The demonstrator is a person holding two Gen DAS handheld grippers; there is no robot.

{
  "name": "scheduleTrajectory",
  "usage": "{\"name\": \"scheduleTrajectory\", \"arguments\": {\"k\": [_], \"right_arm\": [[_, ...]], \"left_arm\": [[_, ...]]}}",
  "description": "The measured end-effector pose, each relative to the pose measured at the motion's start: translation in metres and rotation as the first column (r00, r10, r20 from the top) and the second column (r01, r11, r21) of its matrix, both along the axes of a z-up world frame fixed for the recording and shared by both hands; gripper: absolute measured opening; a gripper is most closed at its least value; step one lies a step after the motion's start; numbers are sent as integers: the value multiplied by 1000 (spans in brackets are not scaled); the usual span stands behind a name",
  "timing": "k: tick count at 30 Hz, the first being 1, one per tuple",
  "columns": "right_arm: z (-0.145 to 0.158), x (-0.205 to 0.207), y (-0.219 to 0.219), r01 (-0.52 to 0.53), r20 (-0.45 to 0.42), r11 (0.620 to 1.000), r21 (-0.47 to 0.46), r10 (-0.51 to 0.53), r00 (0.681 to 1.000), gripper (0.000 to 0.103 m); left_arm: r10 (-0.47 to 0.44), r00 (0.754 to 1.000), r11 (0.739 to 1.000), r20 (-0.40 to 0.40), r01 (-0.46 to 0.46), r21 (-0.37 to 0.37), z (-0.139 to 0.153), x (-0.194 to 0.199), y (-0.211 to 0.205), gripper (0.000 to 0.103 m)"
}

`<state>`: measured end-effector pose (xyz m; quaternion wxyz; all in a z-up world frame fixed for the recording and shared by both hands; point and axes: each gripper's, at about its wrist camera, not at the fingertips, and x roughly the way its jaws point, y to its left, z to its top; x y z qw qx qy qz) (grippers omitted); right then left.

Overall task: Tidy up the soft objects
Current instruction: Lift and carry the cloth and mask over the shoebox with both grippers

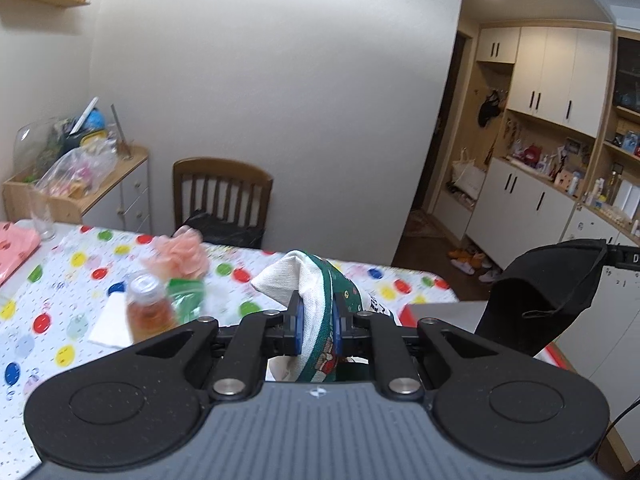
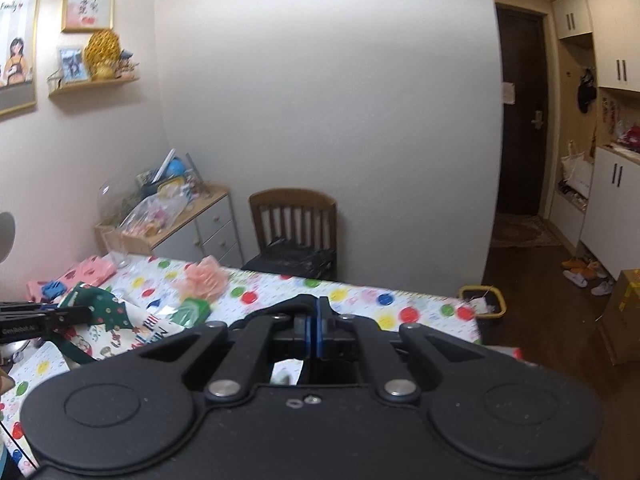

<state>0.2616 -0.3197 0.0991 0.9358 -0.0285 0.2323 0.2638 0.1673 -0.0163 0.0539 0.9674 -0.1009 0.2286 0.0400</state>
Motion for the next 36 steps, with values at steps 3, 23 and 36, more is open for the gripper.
{"name": "scheduleTrajectory", "arguments": {"k": [3,23,36], "right_arm": [[3,6,-21,23,14,1000,11,-23,1000,2],[-33,52,-138,168,-19,986,16,-168,986,2],[-79,94,-156,191,-103,981,26,-188,977,2]], "left_arm": [[-19,1000,1000,17,19,-1,8,9,-21,14],[-180,981,983,71,179,31,18,111,-180,13],[-141,990,989,-15,140,-56,-43,186,-216,14]]}}
